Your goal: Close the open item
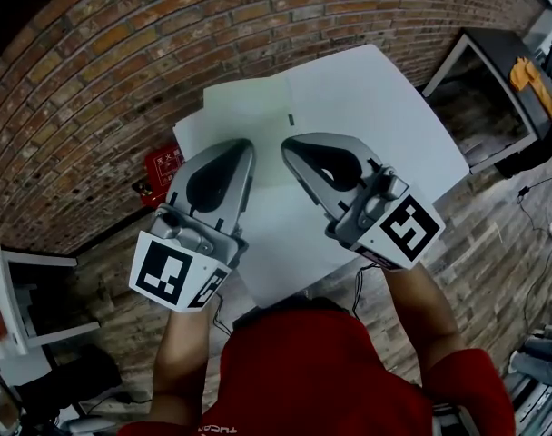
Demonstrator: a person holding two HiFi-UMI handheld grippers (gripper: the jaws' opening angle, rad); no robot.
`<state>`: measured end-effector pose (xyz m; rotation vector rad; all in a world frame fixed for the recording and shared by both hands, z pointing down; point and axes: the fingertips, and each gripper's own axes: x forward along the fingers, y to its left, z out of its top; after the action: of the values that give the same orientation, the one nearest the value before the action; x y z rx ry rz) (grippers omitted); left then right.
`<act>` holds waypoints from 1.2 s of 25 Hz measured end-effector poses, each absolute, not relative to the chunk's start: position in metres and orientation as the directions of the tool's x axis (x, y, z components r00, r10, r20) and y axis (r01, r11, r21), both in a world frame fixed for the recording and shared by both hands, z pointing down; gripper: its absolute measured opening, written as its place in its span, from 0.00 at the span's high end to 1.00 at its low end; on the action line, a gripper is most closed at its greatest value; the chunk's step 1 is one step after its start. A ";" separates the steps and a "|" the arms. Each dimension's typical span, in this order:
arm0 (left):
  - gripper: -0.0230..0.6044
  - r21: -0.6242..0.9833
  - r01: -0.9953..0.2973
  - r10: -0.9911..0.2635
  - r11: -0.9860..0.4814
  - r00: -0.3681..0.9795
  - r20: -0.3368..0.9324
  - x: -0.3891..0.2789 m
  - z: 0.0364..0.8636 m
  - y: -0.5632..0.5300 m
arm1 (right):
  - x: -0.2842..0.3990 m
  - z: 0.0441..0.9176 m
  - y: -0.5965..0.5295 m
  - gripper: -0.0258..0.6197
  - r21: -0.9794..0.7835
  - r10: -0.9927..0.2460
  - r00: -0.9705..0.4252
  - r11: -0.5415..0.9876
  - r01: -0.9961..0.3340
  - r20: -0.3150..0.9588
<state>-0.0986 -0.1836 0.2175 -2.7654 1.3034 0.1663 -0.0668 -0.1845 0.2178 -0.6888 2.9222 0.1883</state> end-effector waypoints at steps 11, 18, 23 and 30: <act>0.94 -0.047 -0.754 -0.743 -0.655 0.655 -0.138 -0.092 0.212 -0.158 | -0.069 0.207 -0.159 0.91 0.106 -0.448 -0.875 0.876 -0.470 -0.184; 0.94 -0.053 -0.748 -0.737 -0.661 0.661 -0.143 -0.087 0.211 -0.153 | -0.064 0.208 -0.155 0.91 0.101 -0.457 -0.871 0.872 -0.478 -0.181; 0.94 -0.053 -0.745 -0.733 -0.665 0.665 -0.143 -0.086 0.212 -0.154 | -0.061 0.206 -0.155 0.91 0.103 -0.459 -0.869 0.870 -0.481 -0.186; 0.94 -0.057 -0.741 -0.730 -0.669 0.669 -0.140 -0.083 0.212 -0.155 | -0.059 0.205 -0.156 0.91 0.105 -0.456 -0.870 0.871 -0.480 -0.187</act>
<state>-0.0829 -0.1553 0.2123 -2.7697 1.2250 0.1599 -0.0593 -0.1556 0.2055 -0.7267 2.8864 0.2226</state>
